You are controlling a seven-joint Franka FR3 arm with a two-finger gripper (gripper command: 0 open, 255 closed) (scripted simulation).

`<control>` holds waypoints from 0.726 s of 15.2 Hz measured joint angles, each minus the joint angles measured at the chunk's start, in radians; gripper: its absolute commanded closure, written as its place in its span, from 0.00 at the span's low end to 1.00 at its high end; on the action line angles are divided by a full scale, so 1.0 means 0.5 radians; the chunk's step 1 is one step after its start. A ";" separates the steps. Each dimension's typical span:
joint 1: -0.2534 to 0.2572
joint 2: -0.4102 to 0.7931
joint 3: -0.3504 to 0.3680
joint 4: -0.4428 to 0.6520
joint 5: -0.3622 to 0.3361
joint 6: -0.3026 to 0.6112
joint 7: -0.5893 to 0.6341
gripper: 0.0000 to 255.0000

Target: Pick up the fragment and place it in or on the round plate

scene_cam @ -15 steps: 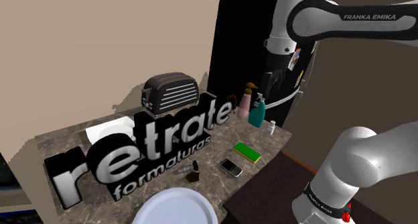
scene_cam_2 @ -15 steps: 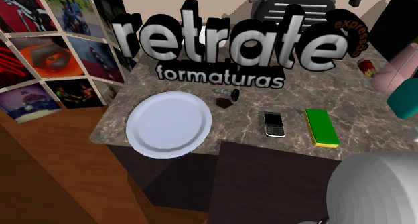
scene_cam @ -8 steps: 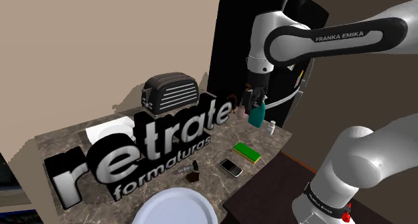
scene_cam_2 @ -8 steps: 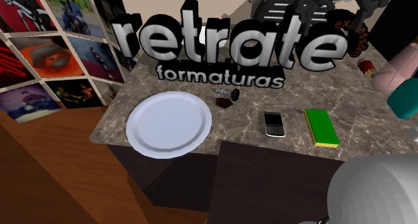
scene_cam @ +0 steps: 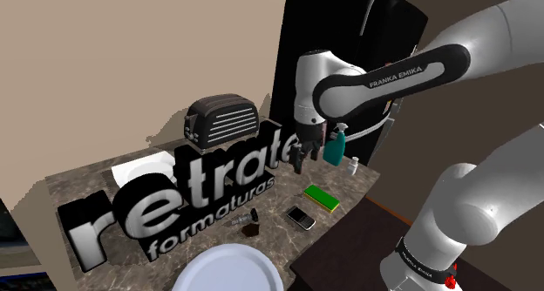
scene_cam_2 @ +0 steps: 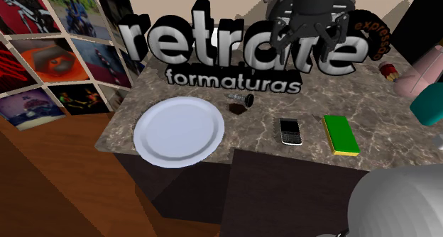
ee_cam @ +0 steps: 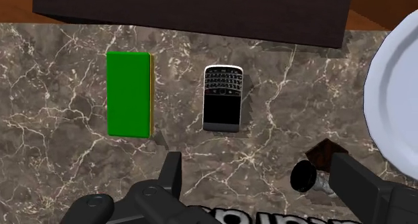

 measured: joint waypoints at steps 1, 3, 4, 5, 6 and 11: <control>0.001 0.063 0.015 0.004 -0.004 0.053 0.018 0.00; 0.018 0.206 0.070 0.028 -0.007 0.154 0.089 0.00; 0.021 0.275 0.089 0.040 -0.015 0.204 0.116 0.00; 0.021 0.370 0.109 0.074 -0.033 0.257 0.150 0.00; 0.027 0.418 0.124 0.069 -0.040 0.301 0.173 0.00; 0.069 0.840 0.213 0.221 -0.160 0.516 0.384 0.00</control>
